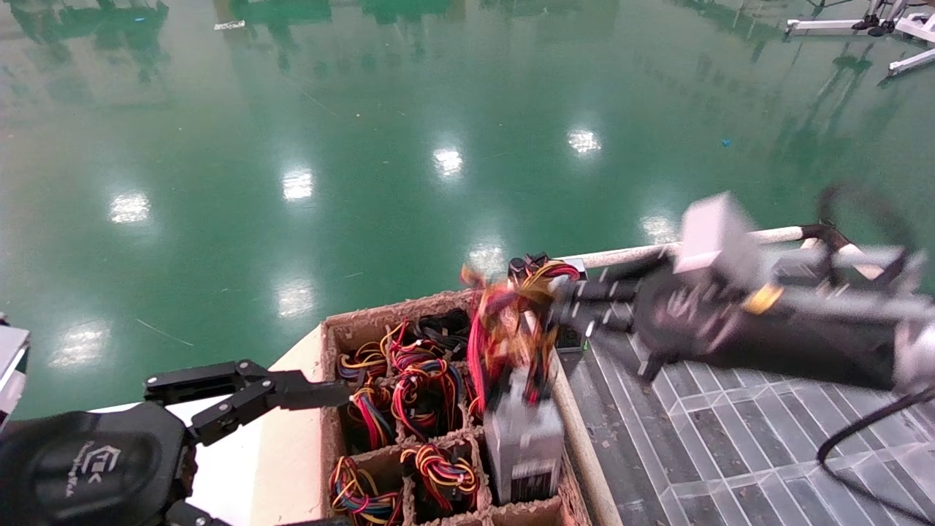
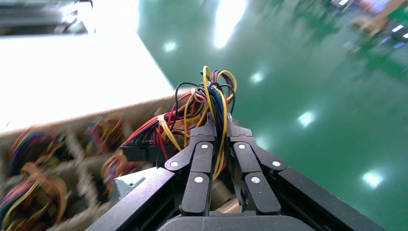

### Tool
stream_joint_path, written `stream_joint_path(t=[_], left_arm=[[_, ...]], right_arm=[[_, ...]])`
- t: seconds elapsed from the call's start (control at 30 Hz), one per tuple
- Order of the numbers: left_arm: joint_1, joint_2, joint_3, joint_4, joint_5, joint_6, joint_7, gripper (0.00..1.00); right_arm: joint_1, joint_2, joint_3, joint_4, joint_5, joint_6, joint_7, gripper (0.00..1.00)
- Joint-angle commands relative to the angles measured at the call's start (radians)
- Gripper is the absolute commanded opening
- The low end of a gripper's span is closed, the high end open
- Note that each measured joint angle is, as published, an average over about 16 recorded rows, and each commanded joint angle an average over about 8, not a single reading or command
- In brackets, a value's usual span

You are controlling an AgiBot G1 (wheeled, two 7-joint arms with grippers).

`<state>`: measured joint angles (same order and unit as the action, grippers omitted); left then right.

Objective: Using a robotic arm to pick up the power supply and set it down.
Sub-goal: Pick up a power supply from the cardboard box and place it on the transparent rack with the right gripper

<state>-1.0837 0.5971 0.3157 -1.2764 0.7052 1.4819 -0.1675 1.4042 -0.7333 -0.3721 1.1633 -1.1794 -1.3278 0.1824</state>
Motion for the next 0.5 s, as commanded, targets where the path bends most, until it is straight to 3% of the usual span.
stream_joint_path(t=[0.03,0.3,0.5], left_arm=[[0.0,0.0,0.0,0.0,0.0,0.0,0.0,1.0],[0.0,0.0,0.0,0.0,0.0,0.0,0.0,1.0],[0.0,0.0,0.001,0.0,0.0,0.0,0.0,1.0]], right_arm=[[0.019,0.004,0.022,-0.018,0.031,-0.004,-0.008,0.0],[0.149,0.009,0.07,-0.133,0.088,-0.05,-0.053,0.0],[0.232,0.021,0.07,-0.215,0.059,-0.073,-0.096,0.0]])
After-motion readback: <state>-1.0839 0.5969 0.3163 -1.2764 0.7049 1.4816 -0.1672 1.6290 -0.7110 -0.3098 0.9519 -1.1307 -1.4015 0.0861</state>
